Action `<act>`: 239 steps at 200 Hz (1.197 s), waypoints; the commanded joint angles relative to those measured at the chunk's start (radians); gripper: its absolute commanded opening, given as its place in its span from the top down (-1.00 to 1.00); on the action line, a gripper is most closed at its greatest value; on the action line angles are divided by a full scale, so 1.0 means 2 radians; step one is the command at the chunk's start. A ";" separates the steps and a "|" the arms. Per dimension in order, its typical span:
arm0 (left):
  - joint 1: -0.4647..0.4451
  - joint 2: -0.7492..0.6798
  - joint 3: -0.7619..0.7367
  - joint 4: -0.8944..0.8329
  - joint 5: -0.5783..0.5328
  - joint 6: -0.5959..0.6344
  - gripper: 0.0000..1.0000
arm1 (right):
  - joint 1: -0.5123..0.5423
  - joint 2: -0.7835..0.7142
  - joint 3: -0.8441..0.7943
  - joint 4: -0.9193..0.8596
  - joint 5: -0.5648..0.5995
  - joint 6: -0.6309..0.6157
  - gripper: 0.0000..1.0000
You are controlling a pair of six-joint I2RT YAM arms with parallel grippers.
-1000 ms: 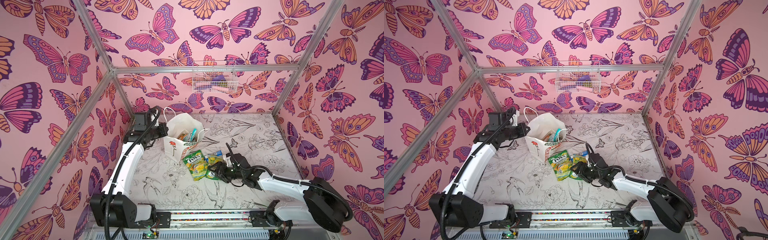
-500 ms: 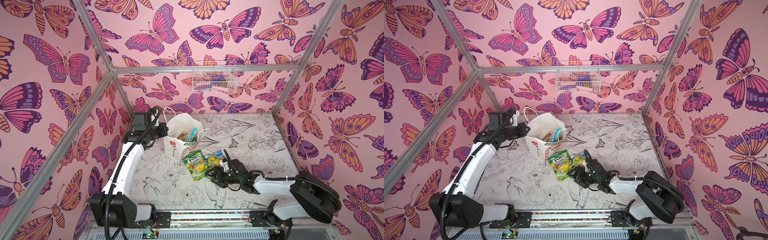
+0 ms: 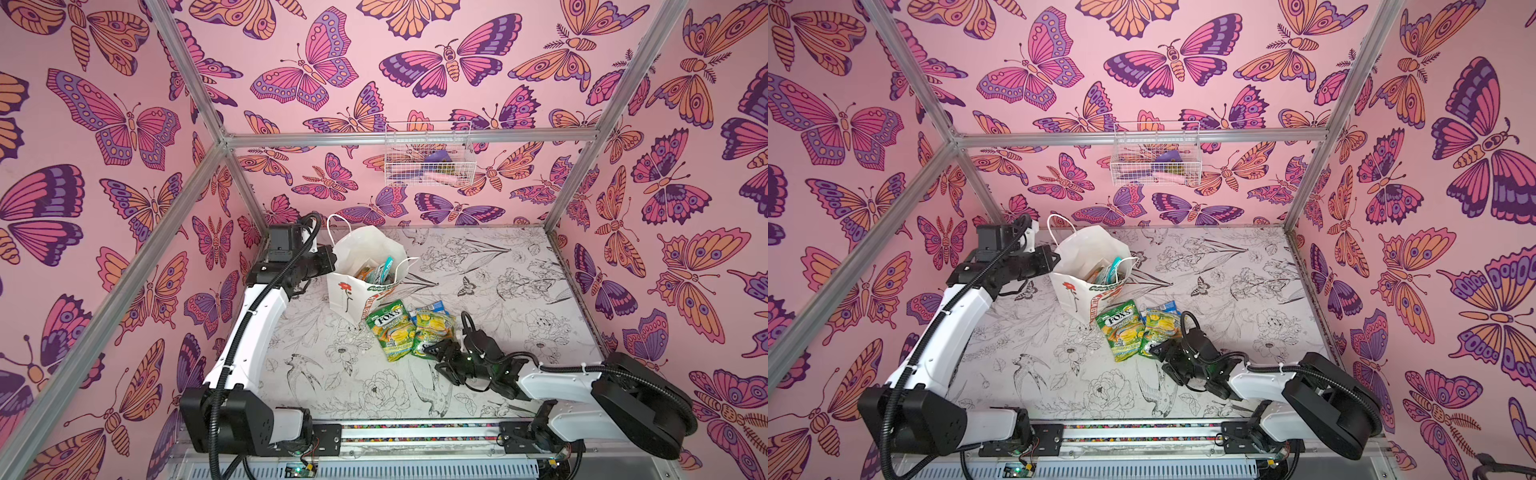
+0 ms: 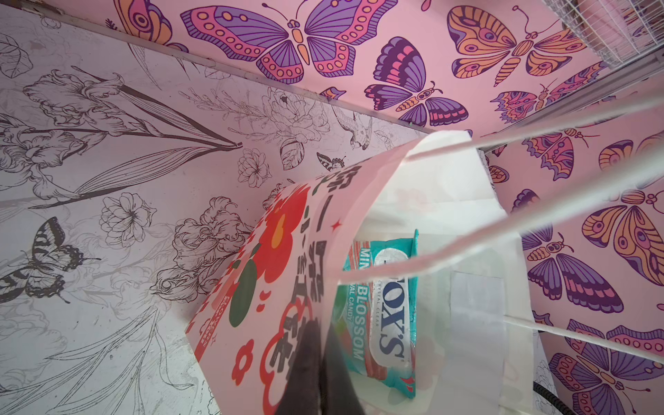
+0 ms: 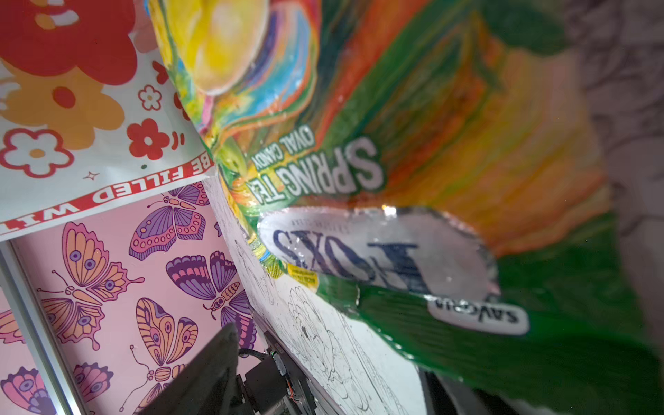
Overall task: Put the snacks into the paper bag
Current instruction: 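Move the right gripper down to the green Fox's Spring Tea pack, then close the right gripper on the green Spring Tea pack and lift it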
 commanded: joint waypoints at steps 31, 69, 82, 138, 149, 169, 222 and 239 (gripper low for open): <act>0.004 -0.007 -0.003 0.029 -0.002 -0.003 1.00 | 0.014 0.033 -0.011 0.030 0.063 0.053 -0.53; 0.005 -0.009 -0.003 0.029 -0.004 -0.002 1.00 | 0.049 0.049 -0.037 0.085 0.140 0.103 -0.46; 0.005 -0.009 -0.002 0.029 -0.004 -0.003 1.00 | 0.054 0.047 -0.053 0.096 0.175 0.123 -0.40; 0.004 -0.010 -0.003 0.029 -0.004 -0.002 1.00 | 0.054 -0.027 -0.050 0.018 0.265 0.113 -0.12; 0.005 -0.010 -0.002 0.029 -0.004 -0.002 1.00 | 0.054 -0.042 -0.045 -0.003 0.274 0.106 -0.07; 0.005 -0.010 -0.003 0.029 -0.003 -0.003 1.00 | 0.054 -0.062 -0.049 -0.024 0.299 0.109 0.08; 0.004 -0.009 -0.002 0.029 -0.002 -0.003 1.00 | 0.038 -0.071 -0.037 -0.038 0.300 0.065 0.71; 0.004 -0.009 -0.002 0.029 -0.001 -0.003 1.00 | 0.031 -0.061 -0.029 -0.035 0.286 0.054 0.93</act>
